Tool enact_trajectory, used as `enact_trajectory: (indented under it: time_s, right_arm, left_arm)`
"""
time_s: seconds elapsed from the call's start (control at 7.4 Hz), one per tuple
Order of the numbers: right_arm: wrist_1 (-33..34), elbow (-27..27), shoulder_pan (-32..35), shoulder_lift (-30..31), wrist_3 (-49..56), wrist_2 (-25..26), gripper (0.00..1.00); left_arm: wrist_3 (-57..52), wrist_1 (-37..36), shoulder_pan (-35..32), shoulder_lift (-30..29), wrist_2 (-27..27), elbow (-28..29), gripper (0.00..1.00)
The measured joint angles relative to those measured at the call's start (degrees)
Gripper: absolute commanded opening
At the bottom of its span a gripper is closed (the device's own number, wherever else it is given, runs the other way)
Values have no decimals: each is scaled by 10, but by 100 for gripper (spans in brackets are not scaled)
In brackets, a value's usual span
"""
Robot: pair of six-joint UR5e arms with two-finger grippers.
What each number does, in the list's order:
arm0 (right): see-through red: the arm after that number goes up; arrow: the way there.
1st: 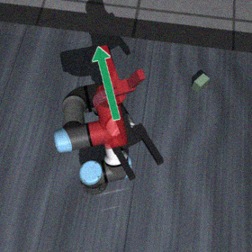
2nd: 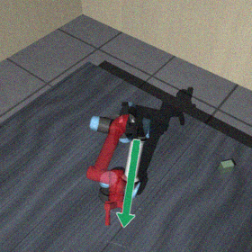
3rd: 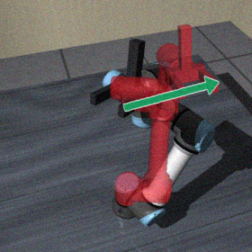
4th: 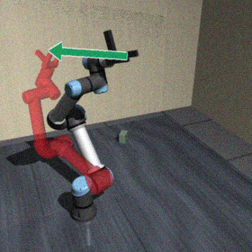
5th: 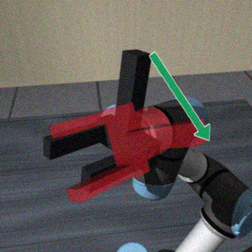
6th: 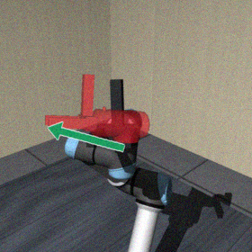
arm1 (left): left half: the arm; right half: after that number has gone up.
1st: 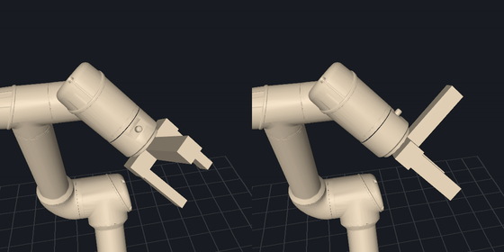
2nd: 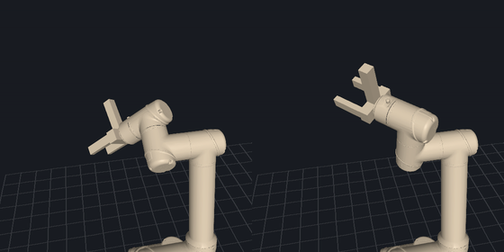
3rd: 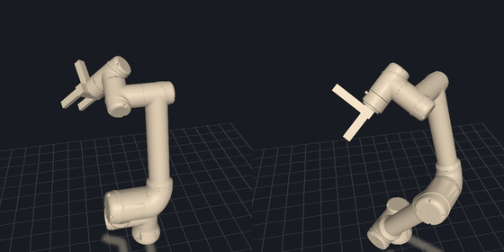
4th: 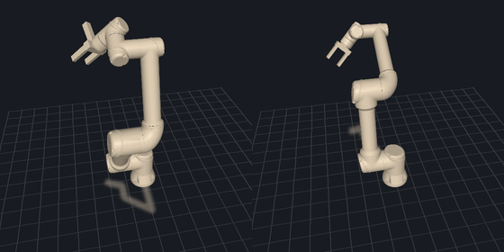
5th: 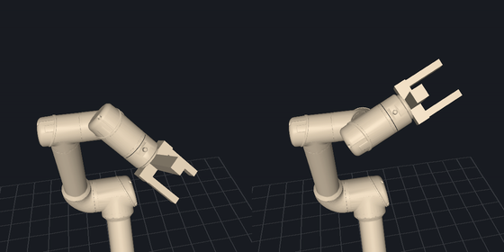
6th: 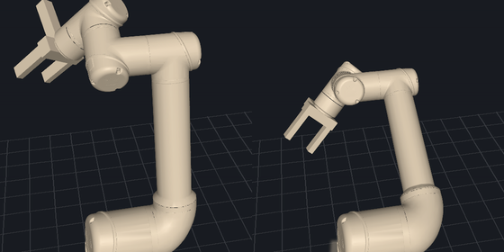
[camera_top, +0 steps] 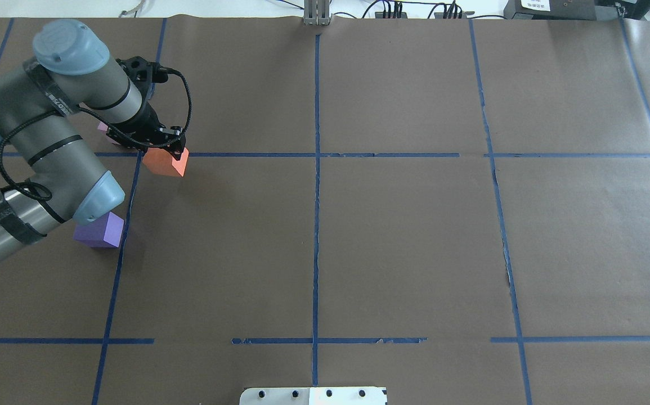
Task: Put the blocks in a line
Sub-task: 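Carry the orange cube toward the pink cube with the left gripper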
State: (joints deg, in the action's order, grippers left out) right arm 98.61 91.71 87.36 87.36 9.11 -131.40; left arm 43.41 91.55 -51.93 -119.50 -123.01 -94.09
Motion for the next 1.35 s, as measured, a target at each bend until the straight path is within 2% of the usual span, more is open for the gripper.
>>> enact_trajectory:
  time_s: [0.27,0.68,0.95,1.35]
  right_arm:
    - [0,0,0,0,0,0,100]
    - [0,0,0,0,0,0,100]
    - [0,0,0,0,0,0,100]
    - [0,0,0,0,0,0,100]
  left_arm:
    - [-19,-95,-31,1,-14,-69,9]
    - [-101,-135,-80,39,-35,-96,9]
    - [-146,-125,-91,62,-61,-65,9]
    - [-148,-69,-86,65,-92,15,9]
